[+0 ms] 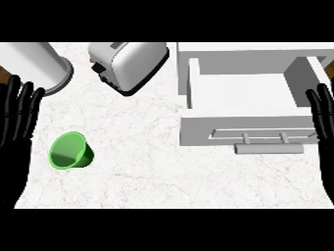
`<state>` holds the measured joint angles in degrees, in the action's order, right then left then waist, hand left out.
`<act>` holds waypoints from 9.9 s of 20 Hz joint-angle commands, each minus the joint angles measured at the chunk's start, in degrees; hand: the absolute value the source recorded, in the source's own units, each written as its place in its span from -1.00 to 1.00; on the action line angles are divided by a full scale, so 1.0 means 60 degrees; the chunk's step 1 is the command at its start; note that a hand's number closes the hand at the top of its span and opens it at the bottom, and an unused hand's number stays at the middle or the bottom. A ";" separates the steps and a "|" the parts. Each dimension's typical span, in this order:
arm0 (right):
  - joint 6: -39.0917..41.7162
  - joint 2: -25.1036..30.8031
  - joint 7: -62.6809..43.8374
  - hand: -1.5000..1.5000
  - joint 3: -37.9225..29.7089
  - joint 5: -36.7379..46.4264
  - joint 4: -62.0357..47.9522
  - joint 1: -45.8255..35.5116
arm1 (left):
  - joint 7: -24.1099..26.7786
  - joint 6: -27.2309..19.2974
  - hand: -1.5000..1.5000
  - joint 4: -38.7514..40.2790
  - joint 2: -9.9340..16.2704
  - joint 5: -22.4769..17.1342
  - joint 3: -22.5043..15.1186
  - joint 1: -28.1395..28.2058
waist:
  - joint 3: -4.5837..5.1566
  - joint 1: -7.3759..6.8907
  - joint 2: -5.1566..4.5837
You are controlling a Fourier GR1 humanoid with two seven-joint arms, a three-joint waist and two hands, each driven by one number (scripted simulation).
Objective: Pick up the cup, place it into the drawer and close the drawer
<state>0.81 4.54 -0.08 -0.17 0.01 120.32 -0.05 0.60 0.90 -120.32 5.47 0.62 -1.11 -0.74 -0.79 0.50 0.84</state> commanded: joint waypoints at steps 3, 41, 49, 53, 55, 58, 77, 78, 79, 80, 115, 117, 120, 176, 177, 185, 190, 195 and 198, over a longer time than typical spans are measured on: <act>0.0318 0.0068 0.1123 -1.00 -0.0360 -0.0184 -0.0677 0.0101 | 0.0523 0.2091 -1.00 0.0071 0.1130 -0.2367 0.1052 0.0296 | 0.0134 -0.0139 -0.0149; 0.1521 0.1125 -0.1220 -1.00 -0.1184 -0.1267 -0.2054 -0.2473 | 0.6714 0.5209 -1.00 1.4794 0.2982 -0.0306 0.2721 -0.2901 | 0.0148 0.0037 -0.0175; 0.1385 0.0604 -0.0522 -1.00 -0.0544 -0.0689 -0.2116 -0.2089 | 0.8584 0.4679 -1.00 1.7165 0.2940 0.0318 0.2585 -0.3593 | 0.0164 0.0147 -0.0212; 0.1524 0.1204 -0.1345 -1.00 -0.1249 -0.1262 -0.2166 -0.2748 | 0.9365 0.4499 -1.00 1.7212 0.2648 0.0409 0.2474 -0.3347 | 0.0171 0.0132 -0.0215; 0.1458 0.0926 -0.1265 -1.00 -0.0829 -0.1051 -0.1904 -0.2509 | 0.9557 0.4530 -1.00 1.7616 0.2789 0.0455 0.2519 -0.3457 | 0.0188 0.0225 -0.0249; 0.1501 0.0961 -0.1166 -1.00 -0.1013 -0.1180 -0.2247 -0.2620 | 0.9407 0.4480 -1.00 1.7857 0.2671 0.0517 0.2463 -0.3867 | 0.0184 0.0214 -0.0261; 0.1408 0.1013 -0.1481 -1.00 -0.0960 -0.1079 -0.2336 -0.3075 | 0.9813 0.5761 1.00 1.7995 0.2100 0.0576 0.2191 -0.4353 | 0.0187 0.0159 -0.0259; 0.1600 0.1174 -0.1268 -1.00 -0.1203 -0.1270 -0.2448 -0.2989 | 0.9872 0.6158 1.00 1.7958 0.1957 0.0473 0.2211 -0.4297 | 0.0198 0.0215 -0.0290; 0.1665 0.1214 -0.1180 -1.00 -0.1221 -0.1254 -0.2486 -0.2882 | 1.0031 0.5962 1.00 1.7868 0.1785 0.0563 0.2107 -0.4228 | 0.0194 0.0229 -0.0287; 0.1745 0.1367 -0.1220 -1.00 -0.1304 -0.1281 -0.2468 -0.2966 | 1.0512 0.5326 1.00 1.7567 0.1964 0.0607 0.2141 -0.4240 | 0.0198 0.0231 -0.0287; 0.1700 0.1634 -0.1317 -1.00 -0.1816 -0.1342 -0.2855 -0.3214 | 0.5350 0.0086 1.00 1.2517 -0.0899 -0.0669 0.1786 -0.8636 | 0.0125 -0.0101 -0.0097; 0.1294 0.1097 -0.1414 -1.00 -0.1214 -0.0853 -0.2556 -0.2952 | 0.4538 -0.0811 1.00 1.2038 -0.0904 -0.1130 0.0943 -0.8848 | 0.0127 -0.0058 -0.0063; 0.1997 0.1551 -0.0720 -1.00 -0.1824 -0.1345 -0.2621 -0.2137 | 0.3895 -0.1317 1.00 1.2394 -0.0908 -0.1204 0.0959 -0.9849 | 0.0123 0.0107 -0.0124; 0.4362 0.2637 -0.0915 -1.00 0.2776 0.2761 -0.4126 -0.2740 | 0.4960 -0.2755 -1.00 1.6176 -0.0912 -0.6490 -0.2091 -1.1589 | 0.0125 0.0052 -0.0233; 0.4221 0.2689 -0.0489 -1.00 0.2954 0.3208 -0.4638 -0.2658 | 0.5377 -0.2705 -1.00 1.6022 -0.0912 -0.6663 -0.2239 -1.1115 | 0.0122 0.0096 -0.0259; 0.3138 0.2065 0.1218 1.00 0.3576 0.4913 -0.9370 -0.4004 | 0.5367 -0.2209 -1.00 1.5084 -0.0753 -0.6472 -0.2155 -1.0059 | 0.0114 -0.0727 -0.0197; 0.2056 0.1820 0.2573 1.00 0.2922 0.5250 -1.2274 -0.5200 | 0.5272 -0.1583 -1.00 1.4563 0.0059 -0.6559 -0.2021 -0.9446 | 0.0099 -0.0935 -0.0291; 0.1576 0.2078 0.3583 1.00 0.1729 0.4811 -1.3835 -0.6684 | 0.4948 -0.1353 -1.00 1.3967 0.0247 -0.6619 -0.2090 -0.9111 | 0.0083 -0.1250 -0.0353; 0.1334 0.2139 0.3683 1.00 0.1160 0.4570 -1.4497 -0.7532 | 0.4897 -0.0881 -1.00 1.3768 0.0645 -0.6619 -0.2149 -0.8592 | 0.0083 -0.1477 -0.0426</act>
<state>11.33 17.26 19.76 10.63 28.49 39.85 -39.58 30.28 -6.71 -35.98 7.41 -39.08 -13.71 -55.00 -0.22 -6.97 -1.16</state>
